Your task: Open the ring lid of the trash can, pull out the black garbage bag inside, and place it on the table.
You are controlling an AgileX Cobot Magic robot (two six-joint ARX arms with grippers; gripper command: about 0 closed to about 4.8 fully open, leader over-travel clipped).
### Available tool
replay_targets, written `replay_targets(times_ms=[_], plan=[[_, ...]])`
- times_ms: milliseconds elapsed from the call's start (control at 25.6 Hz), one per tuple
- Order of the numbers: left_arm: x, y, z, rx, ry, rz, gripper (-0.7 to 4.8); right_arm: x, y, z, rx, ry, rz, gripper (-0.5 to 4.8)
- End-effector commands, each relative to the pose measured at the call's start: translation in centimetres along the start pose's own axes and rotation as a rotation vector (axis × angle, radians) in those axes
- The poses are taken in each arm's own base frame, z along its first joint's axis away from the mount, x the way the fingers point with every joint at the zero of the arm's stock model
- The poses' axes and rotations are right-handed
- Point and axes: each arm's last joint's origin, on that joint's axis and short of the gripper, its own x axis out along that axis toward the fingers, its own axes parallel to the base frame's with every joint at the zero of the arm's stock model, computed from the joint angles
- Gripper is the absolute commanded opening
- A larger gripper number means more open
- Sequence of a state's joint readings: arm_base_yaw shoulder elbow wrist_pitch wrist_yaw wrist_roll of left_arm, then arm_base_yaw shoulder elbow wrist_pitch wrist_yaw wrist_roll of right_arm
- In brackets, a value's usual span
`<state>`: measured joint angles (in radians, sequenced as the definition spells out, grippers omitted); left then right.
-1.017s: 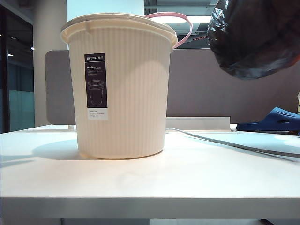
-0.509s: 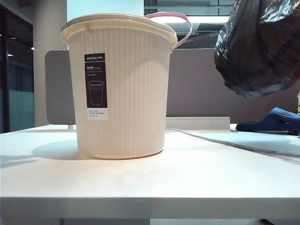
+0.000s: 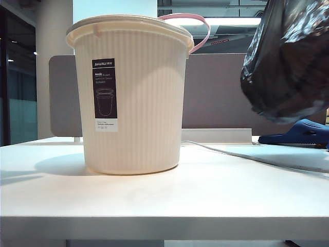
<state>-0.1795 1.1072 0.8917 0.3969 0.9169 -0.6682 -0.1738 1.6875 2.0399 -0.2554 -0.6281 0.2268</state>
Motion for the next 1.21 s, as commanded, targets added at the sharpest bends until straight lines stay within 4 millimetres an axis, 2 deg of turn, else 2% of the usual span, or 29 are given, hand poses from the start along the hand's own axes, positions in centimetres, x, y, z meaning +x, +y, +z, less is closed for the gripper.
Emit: replay_targets(times_ms=[39, 783, 1213], plan=[[0.0, -0.2, 0.1, 0.02, 0.002, -0.009, 2.78, 0.2, 0.0, -0.3, -0.024, -0.027, 0.009, -0.06], [0.0, 0.1, -0.3, 0.02, 0.027, 0.009, 2.78, 1.5, -1.7, -4.5, -0.03, 0.03, 0.002, -0.06], [0.0, 0.2, -0.4, 0.015, 0.034, 0.015, 2.78, 2.6, -1.9, -9.1, -0.016, 0.074, 0.0, -0.06]])
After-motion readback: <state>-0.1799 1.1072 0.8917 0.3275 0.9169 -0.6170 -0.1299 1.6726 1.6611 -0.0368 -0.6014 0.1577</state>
